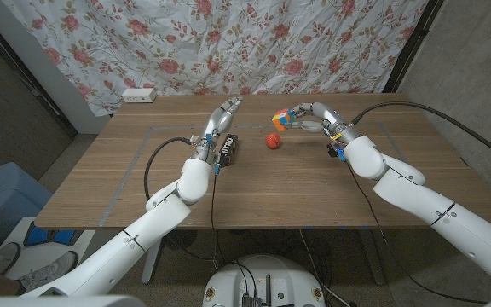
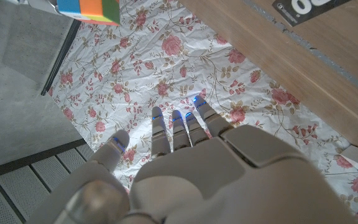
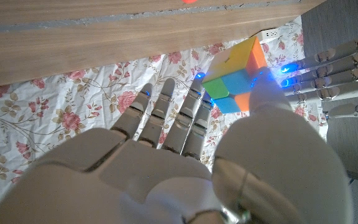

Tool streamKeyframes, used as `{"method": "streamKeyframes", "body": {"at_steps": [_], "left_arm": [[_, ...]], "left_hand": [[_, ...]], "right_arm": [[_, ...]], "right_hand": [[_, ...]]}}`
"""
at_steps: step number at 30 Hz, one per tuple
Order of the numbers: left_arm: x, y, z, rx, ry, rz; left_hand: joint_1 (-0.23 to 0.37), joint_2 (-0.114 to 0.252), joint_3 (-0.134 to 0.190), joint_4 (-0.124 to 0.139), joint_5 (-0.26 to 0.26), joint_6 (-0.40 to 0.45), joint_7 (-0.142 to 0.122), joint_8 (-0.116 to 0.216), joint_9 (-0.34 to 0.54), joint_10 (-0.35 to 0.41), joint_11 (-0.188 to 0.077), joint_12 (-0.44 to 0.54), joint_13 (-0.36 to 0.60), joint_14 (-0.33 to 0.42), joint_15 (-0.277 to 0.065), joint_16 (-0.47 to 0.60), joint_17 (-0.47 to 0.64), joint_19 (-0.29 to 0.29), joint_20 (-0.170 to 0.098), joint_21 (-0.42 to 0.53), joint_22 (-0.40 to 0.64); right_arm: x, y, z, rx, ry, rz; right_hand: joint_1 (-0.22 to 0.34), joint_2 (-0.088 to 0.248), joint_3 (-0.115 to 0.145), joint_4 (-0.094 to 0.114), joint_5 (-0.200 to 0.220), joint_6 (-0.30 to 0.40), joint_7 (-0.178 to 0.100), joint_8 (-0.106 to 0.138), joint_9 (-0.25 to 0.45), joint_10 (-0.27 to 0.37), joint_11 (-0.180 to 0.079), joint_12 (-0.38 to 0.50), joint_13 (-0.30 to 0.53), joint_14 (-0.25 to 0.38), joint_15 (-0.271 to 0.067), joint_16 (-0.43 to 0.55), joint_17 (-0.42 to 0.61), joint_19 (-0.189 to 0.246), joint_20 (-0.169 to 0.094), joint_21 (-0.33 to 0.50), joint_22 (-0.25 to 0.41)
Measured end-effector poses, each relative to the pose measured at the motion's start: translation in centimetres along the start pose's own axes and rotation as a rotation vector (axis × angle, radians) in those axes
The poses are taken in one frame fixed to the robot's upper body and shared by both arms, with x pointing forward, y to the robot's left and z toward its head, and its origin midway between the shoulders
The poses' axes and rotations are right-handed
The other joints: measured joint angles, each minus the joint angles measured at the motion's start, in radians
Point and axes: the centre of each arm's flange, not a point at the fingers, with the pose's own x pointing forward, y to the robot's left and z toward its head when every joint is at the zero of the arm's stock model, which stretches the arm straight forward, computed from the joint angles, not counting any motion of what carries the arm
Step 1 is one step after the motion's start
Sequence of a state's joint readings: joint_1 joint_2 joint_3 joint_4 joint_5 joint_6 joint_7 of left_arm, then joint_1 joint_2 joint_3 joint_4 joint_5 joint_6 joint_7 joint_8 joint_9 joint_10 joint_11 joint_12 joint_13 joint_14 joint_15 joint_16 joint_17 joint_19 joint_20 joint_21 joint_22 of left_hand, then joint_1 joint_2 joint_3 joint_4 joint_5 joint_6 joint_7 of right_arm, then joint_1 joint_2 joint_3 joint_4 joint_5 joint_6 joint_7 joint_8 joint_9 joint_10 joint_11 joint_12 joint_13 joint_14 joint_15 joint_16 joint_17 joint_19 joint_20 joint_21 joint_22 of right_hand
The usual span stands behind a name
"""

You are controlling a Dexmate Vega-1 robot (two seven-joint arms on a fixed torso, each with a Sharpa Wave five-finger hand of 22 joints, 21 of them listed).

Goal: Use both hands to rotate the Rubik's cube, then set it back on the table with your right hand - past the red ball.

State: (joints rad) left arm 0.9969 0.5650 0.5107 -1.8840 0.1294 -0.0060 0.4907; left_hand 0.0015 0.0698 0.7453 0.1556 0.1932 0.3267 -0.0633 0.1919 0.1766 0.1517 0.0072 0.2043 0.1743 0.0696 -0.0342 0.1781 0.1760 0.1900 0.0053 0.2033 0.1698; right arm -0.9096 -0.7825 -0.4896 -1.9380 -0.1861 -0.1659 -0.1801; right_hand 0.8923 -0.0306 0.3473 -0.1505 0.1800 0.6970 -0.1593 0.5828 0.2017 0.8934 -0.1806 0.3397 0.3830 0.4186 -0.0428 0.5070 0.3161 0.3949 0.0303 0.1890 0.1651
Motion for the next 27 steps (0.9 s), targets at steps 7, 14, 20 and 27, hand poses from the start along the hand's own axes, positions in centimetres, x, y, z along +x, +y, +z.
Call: {"method": "streamKeyframes", "body": {"at_steps": [7, 14, 20, 27], "left_arm": [[0.0, -0.2, 0.5, 0.07, -0.019, -0.005], [-0.1, -0.4, 1.0, 0.13, -0.034, -0.013], [0.0, -0.9, 1.3, 0.171, -0.048, -0.024], [0.1, -1.4, 1.6, 0.207, -0.06, -0.041]], "left_hand": [[-0.004, -0.004, -0.015, 0.015, 0.0, -0.016, -0.016, -0.007, 0.0, -0.005, -0.005, -0.007, 0.0, -0.009, -0.002, 0.0, 0.003, -0.004, -0.004, -0.004, 0.0], [-0.012, -0.004, -0.026, 0.026, 0.0, -0.027, -0.027, -0.011, 0.0, -0.029, -0.007, -0.016, 0.0, -0.038, 0.002, 0.0, 0.003, -0.029, -0.016, -0.012, 0.0], [-0.012, -0.004, -0.039, 0.03, 0.0, -0.037, -0.037, -0.015, -0.005, -0.051, -0.018, -0.02, 0.0, -0.061, 0.004, -0.005, 0.003, -0.053, -0.023, -0.02, 0.0], [-0.012, -0.004, -0.047, 0.03, 0.0, -0.046, -0.046, -0.016, -0.005, -0.061, -0.021, -0.02, 0.0, -0.082, 0.0, -0.005, 0.003, -0.074, -0.027, -0.02, 0.0]], "right_arm": [[0.4, 0.3, 0.2, 0.012, 0.013, -0.017], [0.6, 0.6, 0.3, 0.02, 0.028, -0.035], [0.8, 0.9, 0.5, 0.026, 0.031, -0.048], [1.0, 1.1, 0.5, 0.034, 0.036, -0.063]], "right_hand": [[0.0, 0.0, -0.004, -0.004, -0.003, 0.007, 0.007, 0.0, 0.0, 0.007, -0.007, -0.001, 0.0, 0.0, 0.0, 0.004, -0.001, 0.0, 0.0, 0.0, 0.0], [0.0, 0.0, -0.005, -0.005, -0.003, 0.007, 0.007, 0.0, -0.004, 0.007, -0.007, -0.004, 0.0, 0.0, 0.0, 0.004, -0.001, 0.004, -0.004, 0.0, 0.0], [0.0, 0.0, -0.005, -0.005, -0.006, 0.007, 0.007, 0.0, -0.005, 0.013, -0.002, -0.005, 0.005, 0.005, -0.005, 0.007, -0.001, 0.005, -0.005, 0.0, 0.0], [0.0, 0.0, -0.006, -0.006, -0.008, 0.011, 0.011, -0.001, -0.004, 0.013, -0.002, -0.005, 0.005, 0.011, 0.0, 0.007, 0.0, 0.005, -0.005, 0.0, 0.0]]}}
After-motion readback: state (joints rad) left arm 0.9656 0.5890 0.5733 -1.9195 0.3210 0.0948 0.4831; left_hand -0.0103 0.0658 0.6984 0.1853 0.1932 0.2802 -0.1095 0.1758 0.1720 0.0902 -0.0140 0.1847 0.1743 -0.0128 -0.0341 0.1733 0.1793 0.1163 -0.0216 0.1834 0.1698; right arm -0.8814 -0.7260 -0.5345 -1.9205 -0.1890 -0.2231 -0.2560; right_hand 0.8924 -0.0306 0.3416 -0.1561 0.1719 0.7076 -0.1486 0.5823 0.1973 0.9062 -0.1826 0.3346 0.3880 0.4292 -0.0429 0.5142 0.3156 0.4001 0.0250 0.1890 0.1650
